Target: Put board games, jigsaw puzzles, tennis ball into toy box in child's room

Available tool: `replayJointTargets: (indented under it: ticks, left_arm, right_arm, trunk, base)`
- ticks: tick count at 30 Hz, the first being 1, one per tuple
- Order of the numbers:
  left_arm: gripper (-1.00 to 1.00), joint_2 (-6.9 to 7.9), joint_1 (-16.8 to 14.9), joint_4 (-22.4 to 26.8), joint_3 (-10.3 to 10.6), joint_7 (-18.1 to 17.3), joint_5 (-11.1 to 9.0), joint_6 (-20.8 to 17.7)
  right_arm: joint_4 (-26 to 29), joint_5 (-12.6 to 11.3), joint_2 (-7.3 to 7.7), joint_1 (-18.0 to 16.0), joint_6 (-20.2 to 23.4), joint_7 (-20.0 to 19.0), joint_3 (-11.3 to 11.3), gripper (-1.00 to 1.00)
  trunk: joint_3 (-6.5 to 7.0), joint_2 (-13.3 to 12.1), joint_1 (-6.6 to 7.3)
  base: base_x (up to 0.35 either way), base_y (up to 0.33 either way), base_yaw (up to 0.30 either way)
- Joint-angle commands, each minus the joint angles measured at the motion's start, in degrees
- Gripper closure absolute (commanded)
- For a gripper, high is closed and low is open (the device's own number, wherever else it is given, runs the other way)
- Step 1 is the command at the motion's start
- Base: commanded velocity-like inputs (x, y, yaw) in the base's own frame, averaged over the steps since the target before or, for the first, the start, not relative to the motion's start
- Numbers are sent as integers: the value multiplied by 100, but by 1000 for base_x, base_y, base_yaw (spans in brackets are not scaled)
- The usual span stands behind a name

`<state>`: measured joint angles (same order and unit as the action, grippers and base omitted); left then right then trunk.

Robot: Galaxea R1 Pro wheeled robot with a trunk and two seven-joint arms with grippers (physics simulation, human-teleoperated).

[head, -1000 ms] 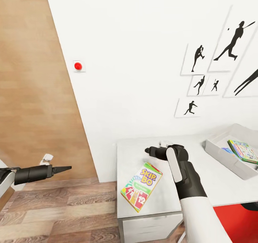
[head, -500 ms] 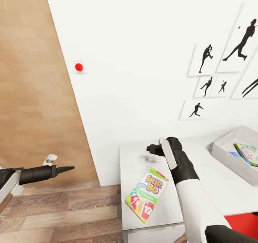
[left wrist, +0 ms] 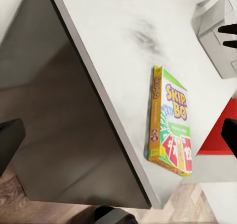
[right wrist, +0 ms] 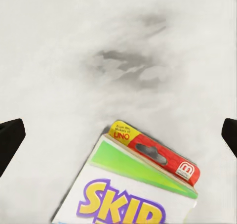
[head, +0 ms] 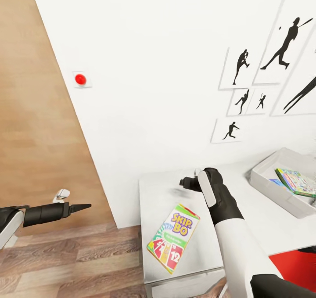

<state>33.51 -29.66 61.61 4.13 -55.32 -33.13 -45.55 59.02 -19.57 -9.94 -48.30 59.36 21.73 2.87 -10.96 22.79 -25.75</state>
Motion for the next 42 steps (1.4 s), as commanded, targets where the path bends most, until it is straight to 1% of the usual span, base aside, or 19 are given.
replayJointTargets:
  ticks: [1, 7, 11, 15, 19, 32, 37, 42]
  left_arm:
    - [-100, 7, -5, 2, 14, 4, -36, -35]
    - [-100, -36, -5, 8, 22, 13, -30, -37]
    - [-100, -69, -5, 9, 25, 31, -25, -39]
    - [-100, -77, -5, 9, 22, 167, -24, -41]
    - [-100, -80, -5, 9, 18, 284, -21, -43]
    - [-100, -86, -5, 9, 17, 360, -18, -44]
    - [-100, -139, -5, 9, 21, 370, -18, -48]
    - [-100, -156, -5, 9, 25, 392, -18, -50]
  right_arm:
    - [-13, -58, -6, -9, 13, 55, 10, -100]
    - [-140, -56, -6, -39, 10, 58, 4, -100]
    - [-447, -62, -6, -124, -6, 59, 6, -100]
    - [-555, -64, -6, -145, -17, 54, 5, -100]
    - [-588, -61, -6, -151, -21, 45, 3, -100]
    - [-602, -63, -6, -165, -29, 46, -5, -100]
    - [-602, -63, -6, -170, -35, 50, -4, -100]
    - [-602, -58, -6, -170, -38, 51, -4, -100]
  trunk:
    - [-21, 13, -3]
    - [-73, 13, -3]
    - [-108, 13, -3]
    - [-144, 13, -3]
    - [-182, 13, -3]
    - [-304, 13, -3]
    - [-351, 13, -3]
    - [-398, 13, -3]
  base:
    - [0, 0, -146]
    - [0, 0, -140]
    - [0, 0, -128]
    - [0, 0, -78]
    - [0, 0, -19]
    - [0, 0, -1]
    - [0, 0, 0]
    - [0, 0, 0]
